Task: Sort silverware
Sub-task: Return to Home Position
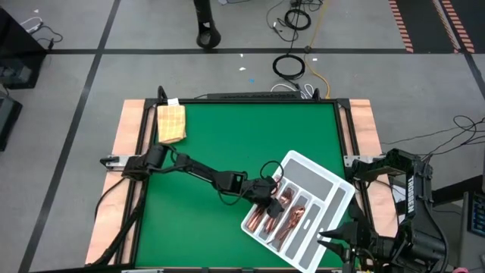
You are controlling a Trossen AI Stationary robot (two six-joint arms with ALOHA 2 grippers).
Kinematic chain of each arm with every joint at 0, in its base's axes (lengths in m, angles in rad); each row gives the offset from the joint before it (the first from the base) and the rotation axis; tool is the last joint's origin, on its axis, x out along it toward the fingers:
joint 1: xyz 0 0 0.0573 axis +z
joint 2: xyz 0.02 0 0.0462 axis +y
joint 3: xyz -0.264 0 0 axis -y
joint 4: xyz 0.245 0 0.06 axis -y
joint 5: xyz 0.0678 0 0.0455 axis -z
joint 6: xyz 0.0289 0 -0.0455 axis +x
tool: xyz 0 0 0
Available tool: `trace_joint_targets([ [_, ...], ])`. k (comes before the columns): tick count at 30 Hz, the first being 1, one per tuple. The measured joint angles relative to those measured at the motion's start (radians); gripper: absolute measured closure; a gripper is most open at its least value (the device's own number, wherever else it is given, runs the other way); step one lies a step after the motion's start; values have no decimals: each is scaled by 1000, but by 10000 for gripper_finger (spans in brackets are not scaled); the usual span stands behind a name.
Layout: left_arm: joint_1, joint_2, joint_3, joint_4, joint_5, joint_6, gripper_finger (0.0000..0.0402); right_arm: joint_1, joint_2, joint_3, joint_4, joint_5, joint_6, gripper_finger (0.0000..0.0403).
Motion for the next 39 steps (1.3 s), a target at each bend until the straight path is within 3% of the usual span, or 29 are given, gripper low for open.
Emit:
trace_joint_targets([
  [3, 2, -51, -1, -5, 17, 3, 198, 0, 0, 0, 13, 24, -14, 319],
  [8, 24, -241, -1, -3, 75, 1, 195, -6, -20, 8, 110, 209, -208, 319],
  [11, 63, -378, -1, -16, 236, 1, 195, -21, -47, 71, 167, 349, -388, 319],
  [13, 82, -485, -1, -28, 284, 3, 195, -38, -59, 145, 226, 393, -569, 319],
  [18, 147, -767, -1, -29, 425, 118, 195, -88, -84, 386, 362, 372, -1162, 319],
  [21, 220, -936, -1, -30, 469, 203, 195, -100, -213, 320, 609, 331, -1621, 319],
  [24, 288, -1099, 2, -36, 476, 266, 195, -100, -350, 302, 681, 327, -1792, 319],
  [26, 333, -1187, 3, -90, 474, 289, 194, -101, -435, 303, 581, 267, -1774, 319],
  [29, 359, -1300, 0, -262, 468, 413, 194, -115, -541, 292, 341, 77, -1538, 319],
  [31, 345, -1361, -33, -373, 495, 555, 194, -132, -591, 217, 233, 46, -1373, 319],
  [35, 287, -1461, -224, -242, 562, 663, 194, -138, -682, -101, 219, 254, -1170, 319],
  [39, 273, -1545, -492, -51, 567, 610, 194, -138, -815, -522, 237, 460, -839, 319],
])
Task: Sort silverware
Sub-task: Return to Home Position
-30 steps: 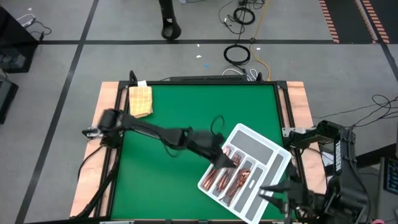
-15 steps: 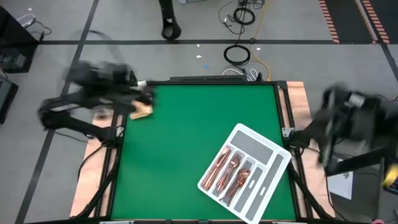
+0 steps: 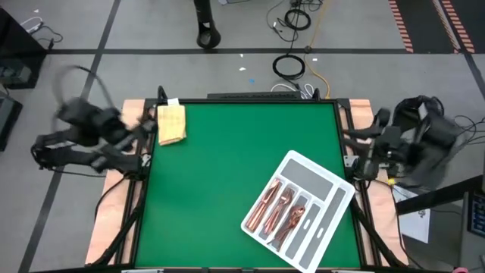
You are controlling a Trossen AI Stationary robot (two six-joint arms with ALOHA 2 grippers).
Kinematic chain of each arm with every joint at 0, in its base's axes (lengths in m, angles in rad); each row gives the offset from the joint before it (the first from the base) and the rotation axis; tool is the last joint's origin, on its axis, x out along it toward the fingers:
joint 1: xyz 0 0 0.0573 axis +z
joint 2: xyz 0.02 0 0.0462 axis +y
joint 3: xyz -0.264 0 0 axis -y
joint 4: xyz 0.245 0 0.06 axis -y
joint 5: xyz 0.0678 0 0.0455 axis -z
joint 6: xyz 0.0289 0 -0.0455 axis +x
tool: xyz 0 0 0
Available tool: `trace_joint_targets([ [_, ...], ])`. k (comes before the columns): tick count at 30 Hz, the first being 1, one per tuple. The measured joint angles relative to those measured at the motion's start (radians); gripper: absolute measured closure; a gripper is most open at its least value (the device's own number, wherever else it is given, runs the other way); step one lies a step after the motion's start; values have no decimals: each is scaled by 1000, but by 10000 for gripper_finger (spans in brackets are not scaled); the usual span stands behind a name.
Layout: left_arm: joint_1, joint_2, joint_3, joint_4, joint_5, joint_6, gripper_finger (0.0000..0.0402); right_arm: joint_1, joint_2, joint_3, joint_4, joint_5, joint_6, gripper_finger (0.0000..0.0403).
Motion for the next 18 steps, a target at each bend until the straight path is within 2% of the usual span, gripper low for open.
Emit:
trace_joint_targets([
  [3, 2, -38, -184, 218, -23, -88, 194, -1, -74, -281, 93, 115, 256, 319],
  [5, 1, -66, -282, 363, -22, -112, 194, 0, -95, -421, 195, 128, 360, 319],
  [8, -3, -105, -425, 521, -48, -135, 194, -5, -114, -542, 376, 90, 391, 319],
  [10, -8, -112, -520, 596, -88, -163, 194, -30, -110, -576, 500, 33, 324, 319],
  [12, -7, -112, -594, 681, -93, -166, 194, -60, -97, -584, 667, -34, 154, 319],
  [14, -8, -115, -666, 772, -73, -166, 194, -81, -96, -586, 904, -153, -159, 319],
  [16, -8, -116, -731, 843, -56, -164, 194, -107, -101, -583, 1162, -374, -556, 319],
  [18, -5, -114, -790, 888, -47, -141, 194, -148, -121, -597, 1288, -582, -834, 319],
])
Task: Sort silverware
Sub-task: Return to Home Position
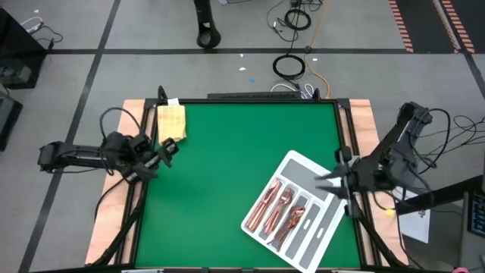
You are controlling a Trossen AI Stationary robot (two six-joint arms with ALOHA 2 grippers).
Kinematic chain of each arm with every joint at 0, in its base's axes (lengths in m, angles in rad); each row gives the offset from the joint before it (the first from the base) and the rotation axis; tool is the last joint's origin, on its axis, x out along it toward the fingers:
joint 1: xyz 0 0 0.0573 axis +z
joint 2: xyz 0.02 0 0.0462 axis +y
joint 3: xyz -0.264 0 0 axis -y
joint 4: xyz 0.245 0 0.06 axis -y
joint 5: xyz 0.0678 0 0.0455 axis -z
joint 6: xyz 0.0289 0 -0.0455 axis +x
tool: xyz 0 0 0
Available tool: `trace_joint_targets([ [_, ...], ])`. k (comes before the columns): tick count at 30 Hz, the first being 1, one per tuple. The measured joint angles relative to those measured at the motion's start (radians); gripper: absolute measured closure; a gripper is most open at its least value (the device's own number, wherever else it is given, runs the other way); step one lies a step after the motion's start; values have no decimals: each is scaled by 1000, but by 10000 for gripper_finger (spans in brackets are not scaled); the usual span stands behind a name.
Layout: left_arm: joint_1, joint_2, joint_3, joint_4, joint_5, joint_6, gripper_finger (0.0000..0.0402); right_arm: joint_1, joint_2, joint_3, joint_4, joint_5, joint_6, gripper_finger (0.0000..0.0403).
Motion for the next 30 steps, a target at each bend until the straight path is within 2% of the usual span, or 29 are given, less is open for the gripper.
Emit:
trace_joint_targets([
  [3, 1, 0, -54, 48, 9, 71, 194, -58, -91, -57, -1, -168, -100, 319],
  [6, 0, -1, -71, 63, 62, 131, 194, -118, -217, -198, 75, -321, -84, 319],
  [8, 1, 4, -71, 47, 84, 169, 194, -151, -303, -314, 140, -382, -49, 319],
  [13, -2, 19, -73, -41, 128, 322, 194, -168, -530, -577, 354, -385, 23, 319],
  [20, -2, 82, -80, -202, 112, 499, 194, -160, -773, -839, 393, -402, 56, 319],
  [23, -2, 123, -88, -215, 111, 534, 194, -160, -814, -839, 222, -403, 99, 319],
  [27, 9, 175, -178, -148, 70, 541, 194, -160, -812, -837, 123, -401, 91, 319],
  [30, 12, 201, -179, -133, 56, 544, 194, -159, -812, -837, 105, -403, 68, 319],
])
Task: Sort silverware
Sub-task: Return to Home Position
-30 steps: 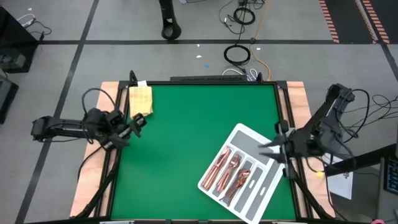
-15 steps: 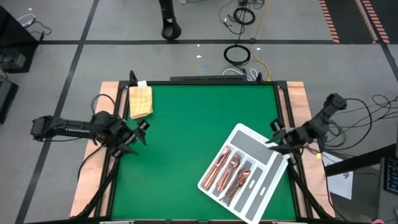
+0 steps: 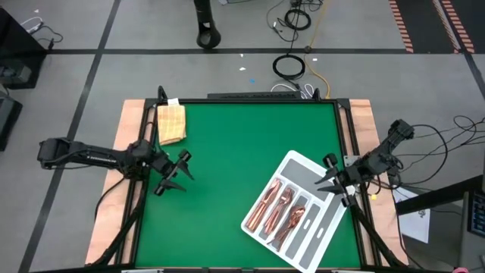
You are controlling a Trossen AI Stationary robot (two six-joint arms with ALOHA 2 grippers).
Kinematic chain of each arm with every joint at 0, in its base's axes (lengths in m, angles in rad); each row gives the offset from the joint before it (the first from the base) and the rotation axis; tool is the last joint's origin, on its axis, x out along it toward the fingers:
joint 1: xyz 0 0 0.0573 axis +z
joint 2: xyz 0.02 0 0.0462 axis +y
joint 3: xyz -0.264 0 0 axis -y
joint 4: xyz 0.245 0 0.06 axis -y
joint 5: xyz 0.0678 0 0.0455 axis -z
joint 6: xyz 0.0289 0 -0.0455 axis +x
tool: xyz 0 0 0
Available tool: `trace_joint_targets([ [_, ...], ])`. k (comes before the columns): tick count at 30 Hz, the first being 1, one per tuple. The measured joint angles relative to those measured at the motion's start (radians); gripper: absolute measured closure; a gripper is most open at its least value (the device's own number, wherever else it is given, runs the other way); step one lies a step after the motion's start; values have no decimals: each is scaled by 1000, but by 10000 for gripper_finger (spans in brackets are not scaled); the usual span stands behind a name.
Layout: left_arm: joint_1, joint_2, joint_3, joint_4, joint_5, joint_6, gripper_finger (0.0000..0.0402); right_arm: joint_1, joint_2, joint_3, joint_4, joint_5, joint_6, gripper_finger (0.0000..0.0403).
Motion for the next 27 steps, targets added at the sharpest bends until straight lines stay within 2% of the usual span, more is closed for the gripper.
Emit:
trace_joint_targets([
  [4, 15, 18, 0, -102, -1, -37, 194, 0, 7, 2, -47, 57, -76, 319],
  [9, 14, 22, 0, -80, -196, -45, 194, 0, 22, 3, -49, 129, -146, 319],
  [12, 14, 22, 0, -87, -263, -44, 194, 0, 24, 3, -49, 132, -149, 319],
  [27, 14, 22, 0, -98, -274, -44, 194, 0, 24, 3, -49, 131, -149, 319],
])
